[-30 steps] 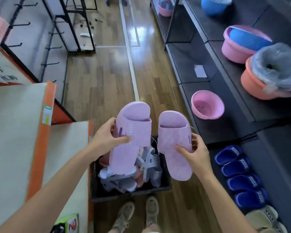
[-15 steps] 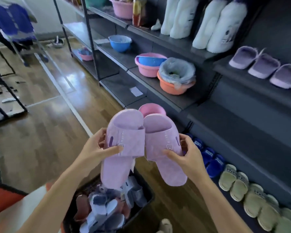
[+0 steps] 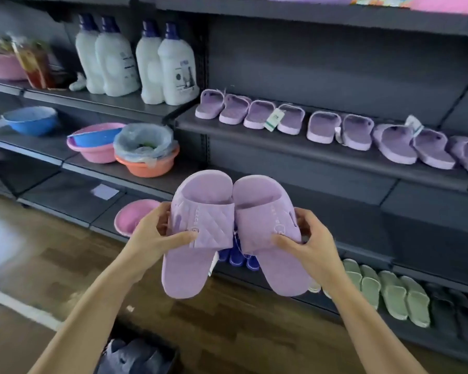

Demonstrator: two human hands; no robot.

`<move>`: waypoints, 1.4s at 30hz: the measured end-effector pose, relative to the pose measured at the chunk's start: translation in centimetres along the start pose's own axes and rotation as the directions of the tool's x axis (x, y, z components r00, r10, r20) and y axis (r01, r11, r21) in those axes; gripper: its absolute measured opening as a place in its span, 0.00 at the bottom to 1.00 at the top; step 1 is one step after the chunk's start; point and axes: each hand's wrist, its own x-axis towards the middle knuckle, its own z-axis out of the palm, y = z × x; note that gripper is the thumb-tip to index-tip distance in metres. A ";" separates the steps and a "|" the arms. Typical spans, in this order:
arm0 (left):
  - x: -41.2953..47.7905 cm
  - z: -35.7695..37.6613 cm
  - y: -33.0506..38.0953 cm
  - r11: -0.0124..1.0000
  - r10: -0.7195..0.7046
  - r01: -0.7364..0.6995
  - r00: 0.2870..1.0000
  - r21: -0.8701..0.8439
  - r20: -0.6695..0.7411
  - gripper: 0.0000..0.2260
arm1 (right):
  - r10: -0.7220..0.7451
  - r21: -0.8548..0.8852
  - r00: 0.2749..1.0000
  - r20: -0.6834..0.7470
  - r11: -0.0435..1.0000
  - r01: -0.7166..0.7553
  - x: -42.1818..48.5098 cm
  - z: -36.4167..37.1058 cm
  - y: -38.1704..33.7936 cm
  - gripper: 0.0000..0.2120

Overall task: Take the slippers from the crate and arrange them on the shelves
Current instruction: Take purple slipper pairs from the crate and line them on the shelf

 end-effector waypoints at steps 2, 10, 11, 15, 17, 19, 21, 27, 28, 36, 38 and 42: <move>1.5 4.0 1.5 1.000 0.008 -0.006 0.998 -0.029 0.061 0.31 | 0.025 0.001 0.998 -0.061 1.000 -0.025 -0.2 -3.9 1.4 0.22; 4.8 20.0 6.4 0.992 0.097 -0.070 0.958 -0.108 0.270 0.30 | 0.097 -0.026 0.953 -0.286 0.994 -0.109 -3.1 -18.3 7.5 0.22; 5.0 21.9 7.0 0.991 0.103 -0.073 0.950 -0.110 0.295 0.31 | 0.106 -0.027 0.942 -0.319 0.992 -0.120 -3.6 -19.9 8.2 0.22; 5.9 28.0 8.9 0.991 0.117 -0.080 0.912 -0.110 0.392 0.34 | 0.152 -0.012 0.894 -0.422 0.985 -0.173 -5.4 -24.8 10.5 0.22; 6.9 30.4 9.6 0.991 0.124 -0.088 0.896 -0.102 0.427 0.34 | 0.173 0.005 0.868 -0.466 0.981 -0.193 -6.0 -26.6 11.5 0.22; 8.0 32.6 10.3 0.990 0.136 -0.096 0.872 -0.107 0.470 0.33 | 0.199 0.025 0.840 -0.504 0.976 -0.216 -6.1 -28.3 12.5 0.21; 9.3 34.7 11.0 0.987 0.154 -0.107 0.846 -0.121 0.511 0.30 | 0.218 0.034 0.809 -0.546 0.971 -0.238 -5.9 -29.8 13.6 0.21; 14.2 41.0 13.0 0.973 0.219 -0.122 0.765 -0.197 0.606 0.25 | 0.224 0.002 0.748 -0.625 0.958 -0.286 -2.9 -34.6 16.1 0.26; 15.0 42.1 13.5 0.970 0.221 -0.109 0.764 -0.216 0.606 0.26 | 0.223 -0.005 0.741 -0.634 0.956 -0.292 -2.2 -35.5 16.4 0.25; 21.2 49.9 16.7 0.950 0.223 -0.016 0.737 -0.313 0.638 0.33 | 0.243 0.016 0.690 -0.682 0.948 -0.318 3.2 -42.4 18.7 0.24; 22.1 52.4 17.7 0.947 0.223 -0.002 0.721 -0.320 0.656 0.36 | 0.245 0.025 0.678 -0.693 0.948 -0.316 3.8 -44.1 19.7 0.23; 22.7 57.6 20.0 0.931 0.228 0.048 0.696 -0.362 0.681 0.31 | 0.230 0.040 0.675 -0.701 0.958 -0.285 4.5 -48.2 21.2 0.23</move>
